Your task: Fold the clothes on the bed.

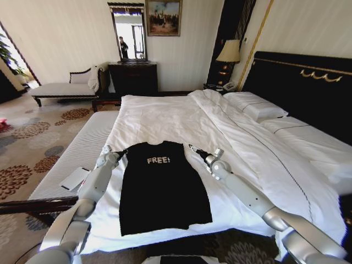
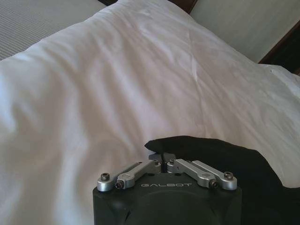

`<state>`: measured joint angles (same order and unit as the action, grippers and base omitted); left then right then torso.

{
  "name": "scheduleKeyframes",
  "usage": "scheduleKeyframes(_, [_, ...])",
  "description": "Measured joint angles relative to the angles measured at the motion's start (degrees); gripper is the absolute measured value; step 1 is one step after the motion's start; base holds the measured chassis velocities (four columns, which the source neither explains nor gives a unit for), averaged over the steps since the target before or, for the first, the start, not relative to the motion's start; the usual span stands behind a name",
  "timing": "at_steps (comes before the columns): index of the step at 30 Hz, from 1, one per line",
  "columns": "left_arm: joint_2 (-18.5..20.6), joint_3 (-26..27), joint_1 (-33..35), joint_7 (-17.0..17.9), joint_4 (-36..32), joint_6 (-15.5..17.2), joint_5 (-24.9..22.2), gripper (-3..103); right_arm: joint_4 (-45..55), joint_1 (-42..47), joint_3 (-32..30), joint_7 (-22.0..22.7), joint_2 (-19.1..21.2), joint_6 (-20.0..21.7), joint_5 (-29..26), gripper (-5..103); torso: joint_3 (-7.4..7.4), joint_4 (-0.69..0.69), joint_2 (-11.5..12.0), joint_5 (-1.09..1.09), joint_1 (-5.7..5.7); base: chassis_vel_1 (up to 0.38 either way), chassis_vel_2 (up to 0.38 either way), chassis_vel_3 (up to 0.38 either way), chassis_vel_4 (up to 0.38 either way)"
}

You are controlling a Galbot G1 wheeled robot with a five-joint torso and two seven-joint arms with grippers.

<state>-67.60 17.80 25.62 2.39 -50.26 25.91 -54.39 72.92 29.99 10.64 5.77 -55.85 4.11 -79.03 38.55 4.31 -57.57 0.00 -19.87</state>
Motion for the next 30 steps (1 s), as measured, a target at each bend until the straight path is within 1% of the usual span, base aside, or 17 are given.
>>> scheduleKeyframes(6, [0.5, 0.0, 0.0, 0.0, -0.3, -0.5, 0.0, 0, -2.0, -0.7, 0.2, 0.0, -0.4, -0.3, 0.6, 100, 0.00, 0.01, 0.0, -0.01, 0.00, 0.000, 0.000, 0.000, 0.000])
scheduleKeyframes(9, [1.7, -0.4, 0.0, 0.2, -1.6, -0.5, -0.8, 0, -7.2, -2.7, 0.8, -0.5, -2.5, 0.0, 0.9, 100, 0.00, 0.02, 0.0, 0.00, 0.00, 0.000, 0.000, 0.000, 0.000])
scheduleKeyframes(11, [1.8, -0.5, 0.0, 0.2, -1.8, -0.5, -0.9, 0, -7.7, -3.0, 0.8, -0.5, -2.8, 0.1, 0.9, 100, 0.00, 0.01, 0.0, 0.00, 0.00, 0.000, 0.000, 0.000, 0.000])
scheduleKeyframes(14, [2.8, -0.9, 0.3, 0.8, -3.3, -0.1, -1.9, 0, -13.0, -5.9, 2.1, -0.8, -6.4, 1.9, -0.1, 100, 0.00, 0.00, 0.0, -0.01, 0.00, 0.000, 0.000, 0.000, 0.000])
scheduleKeyframes(15, [2.8, -0.9, 0.3, 0.8, -3.3, -0.1, -1.9, 0, -13.0, -5.9, 2.1, -0.8, -6.4, 1.9, -0.1, 100, 0.00, 0.00, 0.0, -0.01, 0.00, 0.000, 0.000, 0.000, 0.000])
scheduleKeyframes(16, [3.1, -1.0, 0.4, 0.9, -3.8, 0.1, -2.2, 0, -15.1, -7.2, 2.6, -1.3, -8.4, 2.3, -0.2, 100, 0.00, 0.01, 0.0, -0.01, 0.00, 0.000, 0.000, 0.000, 0.000])
scheduleKeyframes(17, [3.4, -1.4, 0.4, 1.1, -4.3, 0.2, -2.4, 0, -21.0, -11.0, 3.4, -3.7, -13.7, 2.9, 0.2, 100, 0.00, -0.03, 0.0, 0.00, 0.00, 0.000, 0.000, 0.000, 0.000])
scheduleKeyframes(19, [3.4, -1.6, 0.4, 1.1, -4.3, 0.2, -2.4, 0, -24.6, -12.8, 3.8, -5.6, -15.8, 3.1, 1.4, 100, 0.01, -0.04, 0.0, -0.02, -0.01, 0.000, 0.000, 0.000, 0.000])
scheduleKeyframes(20, [3.4, -1.6, 0.4, 1.1, -4.3, 0.2, -2.4, 0, -24.6, -12.8, 3.8, -5.6, -15.8, 3.1, 1.4, 100, 0.01, -0.04, 0.0, -0.02, -0.01, 0.000, 0.000, 0.000, 0.000])
scheduleKeyframes(22, [3.1, -2.0, 0.0, 1.2, -4.4, 0.3, -2.3, 0, -30.2, -14.6, 3.7, -8.4, -18.3, 3.4, 4.2, 100, 0.01, -0.03, 0.0, -0.01, -0.01, 0.000, 0.000, 0.000, 0.000])
scheduleKeyframes(24, [3.1, -2.1, 0.0, 1.3, -4.5, 0.3, -2.3, 0, -31.1, -14.8, 3.7, -8.8, -18.6, 3.4, 4.7, 100, 0.01, -0.03, 0.0, 0.00, -0.01, 0.000, 0.000, 0.000, 0.000])
scheduleKeyframes(27, [3.1, -2.5, 0.2, 1.4, -5.9, 0.4, -2.6, 0, -34.4, -15.5, 3.4, -10.3, -19.5, 3.4, 6.9, 100, 0.01, 0.02, 0.0, 0.00, -0.01, 0.000, 0.000, 0.000, 0.000])
scheduleKeyframes(30, [3.2, -2.5, 0.4, 1.5, -6.3, 0.5, -2.8, 0, -34.9, -15.4, 3.3, -10.7, -19.4, 3.4, 7.3, 100, 0.01, 0.01, 0.0, 0.00, -0.01, 0.000, 0.000, 0.000, 0.000])
